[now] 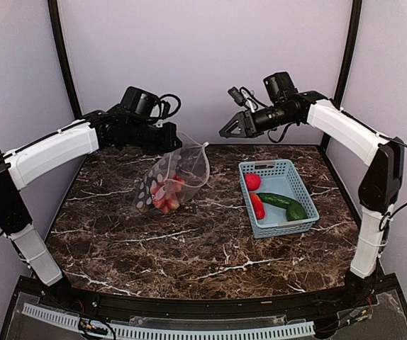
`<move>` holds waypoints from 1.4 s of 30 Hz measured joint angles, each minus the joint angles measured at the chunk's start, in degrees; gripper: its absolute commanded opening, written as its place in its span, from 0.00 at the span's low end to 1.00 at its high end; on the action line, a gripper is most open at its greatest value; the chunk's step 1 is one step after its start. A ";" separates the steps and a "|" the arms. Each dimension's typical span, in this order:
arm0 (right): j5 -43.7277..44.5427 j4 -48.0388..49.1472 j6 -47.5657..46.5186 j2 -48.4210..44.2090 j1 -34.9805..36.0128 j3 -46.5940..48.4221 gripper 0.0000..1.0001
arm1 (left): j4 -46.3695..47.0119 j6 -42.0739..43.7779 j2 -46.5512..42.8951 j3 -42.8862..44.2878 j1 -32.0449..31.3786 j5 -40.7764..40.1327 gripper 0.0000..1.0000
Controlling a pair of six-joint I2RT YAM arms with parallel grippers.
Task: Place the food in the zip-top bag and seal the zipper
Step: Pick up the fake vegetable from the bin.
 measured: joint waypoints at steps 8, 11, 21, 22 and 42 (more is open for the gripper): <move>5.27 -2.69 -11.65 -5.64 -10.80 -9.46 0.52 | 0.09 0.11 0.15 -0.35 0.00 1.29 0.01; 9.18 -3.39 -16.39 -6.97 -13.07 -13.31 0.54 | 0.07 0.26 0.15 -1.18 0.00 2.03 0.01; 18.58 -5.29 -25.31 -6.43 -13.27 -19.32 0.65 | 0.09 0.28 0.15 -1.57 0.00 4.61 0.01; 19.04 -5.33 -25.75 -5.90 -13.27 -19.30 0.66 | 0.09 0.28 0.15 -1.57 0.00 4.79 0.01; 34.51 -14.93 -38.53 2.43 -13.27 -23.32 0.61 | -0.35 1.57 0.22 -1.27 0.00 5.68 0.01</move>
